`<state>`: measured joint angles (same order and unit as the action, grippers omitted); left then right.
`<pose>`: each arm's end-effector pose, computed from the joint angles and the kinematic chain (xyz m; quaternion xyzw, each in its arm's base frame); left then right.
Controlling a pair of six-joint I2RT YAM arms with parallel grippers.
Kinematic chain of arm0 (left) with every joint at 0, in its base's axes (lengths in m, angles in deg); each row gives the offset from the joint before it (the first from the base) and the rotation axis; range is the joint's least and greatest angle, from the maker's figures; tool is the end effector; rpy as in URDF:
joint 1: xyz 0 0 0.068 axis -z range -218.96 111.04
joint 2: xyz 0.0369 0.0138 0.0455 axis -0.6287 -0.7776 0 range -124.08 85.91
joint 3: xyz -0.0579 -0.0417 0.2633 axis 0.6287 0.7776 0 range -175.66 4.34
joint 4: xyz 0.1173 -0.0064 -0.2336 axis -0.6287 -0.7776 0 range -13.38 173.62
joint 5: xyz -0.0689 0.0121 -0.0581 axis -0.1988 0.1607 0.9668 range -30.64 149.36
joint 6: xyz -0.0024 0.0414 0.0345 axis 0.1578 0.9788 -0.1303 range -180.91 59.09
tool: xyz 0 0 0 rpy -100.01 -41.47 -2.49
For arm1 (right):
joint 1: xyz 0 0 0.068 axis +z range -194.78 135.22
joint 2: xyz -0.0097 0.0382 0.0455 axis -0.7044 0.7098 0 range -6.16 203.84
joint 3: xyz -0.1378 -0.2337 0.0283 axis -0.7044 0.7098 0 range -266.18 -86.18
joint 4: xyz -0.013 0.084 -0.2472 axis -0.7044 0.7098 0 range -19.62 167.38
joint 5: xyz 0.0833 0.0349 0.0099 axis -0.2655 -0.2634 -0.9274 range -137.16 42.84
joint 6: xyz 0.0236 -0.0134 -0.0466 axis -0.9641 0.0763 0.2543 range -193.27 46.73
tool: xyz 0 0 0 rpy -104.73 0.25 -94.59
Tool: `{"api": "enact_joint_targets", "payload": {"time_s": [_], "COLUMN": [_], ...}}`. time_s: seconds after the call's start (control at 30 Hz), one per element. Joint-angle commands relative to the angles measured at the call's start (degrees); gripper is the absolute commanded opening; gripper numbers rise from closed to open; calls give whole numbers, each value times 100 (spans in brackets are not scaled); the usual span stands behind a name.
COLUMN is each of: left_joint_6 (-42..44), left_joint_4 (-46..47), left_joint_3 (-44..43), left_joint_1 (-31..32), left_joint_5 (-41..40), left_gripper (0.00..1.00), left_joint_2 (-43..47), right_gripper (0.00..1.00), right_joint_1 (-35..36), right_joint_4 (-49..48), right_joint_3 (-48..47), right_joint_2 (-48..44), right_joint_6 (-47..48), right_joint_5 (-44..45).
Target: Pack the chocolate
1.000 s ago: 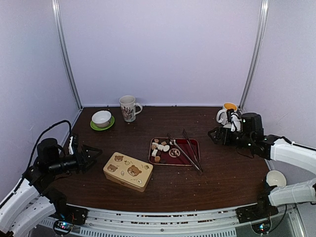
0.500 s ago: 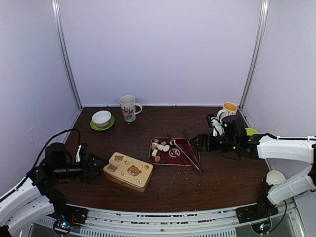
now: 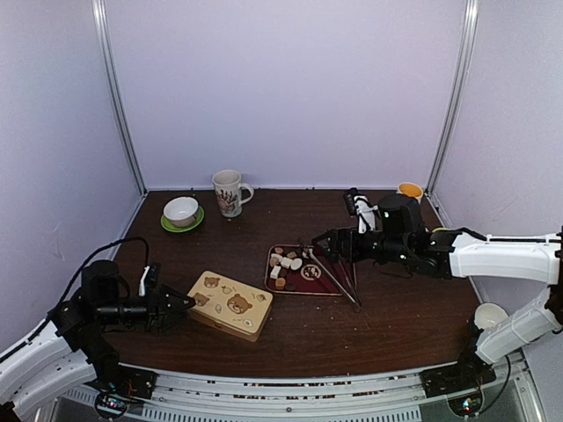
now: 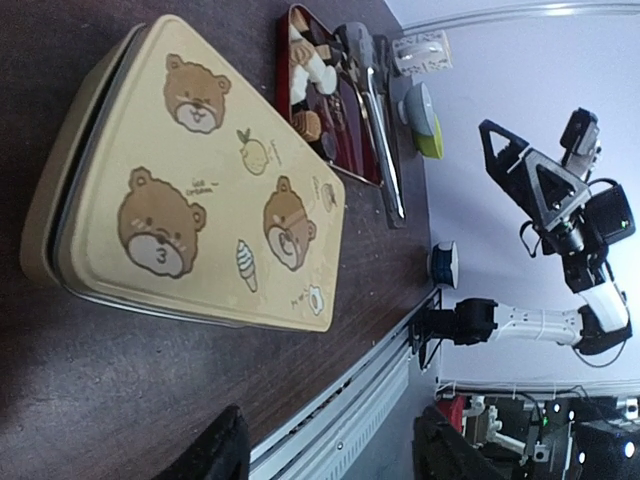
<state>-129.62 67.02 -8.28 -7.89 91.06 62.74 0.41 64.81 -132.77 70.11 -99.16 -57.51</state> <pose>0.0949 -0.0791 0.1839 -0.1301 0.8229 -0.5338 0.1449 0.2064 0.2169 0.2562 -0.1884 0.8157 0.3764 0.3967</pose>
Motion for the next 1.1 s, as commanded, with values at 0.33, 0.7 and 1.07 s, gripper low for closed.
{"api": "enact_joint_targets", "payload": {"time_s": [0.33, 0.7, 1.07], "left_joint_6": [514, 190, 210], "left_joint_4": [-118, 1752, 2404], "left_joint_3": [-83, 393, 19], "left_joint_1": [393, 388, 178], "left_joint_5": [-270, -873, -1723], "left_gripper": [0, 0, 0], "left_joint_2": [-1162, -2474, -3693], "right_gripper": [100, 100, 100], "right_joint_1": [804, 1147, 1153], "right_joint_4": [-367, -301, 0], "right_joint_3": [-215, -641, -658], "right_joint_2": [662, 1206, 1178], "right_joint_6": [-385, -441, -200], "right_joint_5": [406, 420, 675]}}
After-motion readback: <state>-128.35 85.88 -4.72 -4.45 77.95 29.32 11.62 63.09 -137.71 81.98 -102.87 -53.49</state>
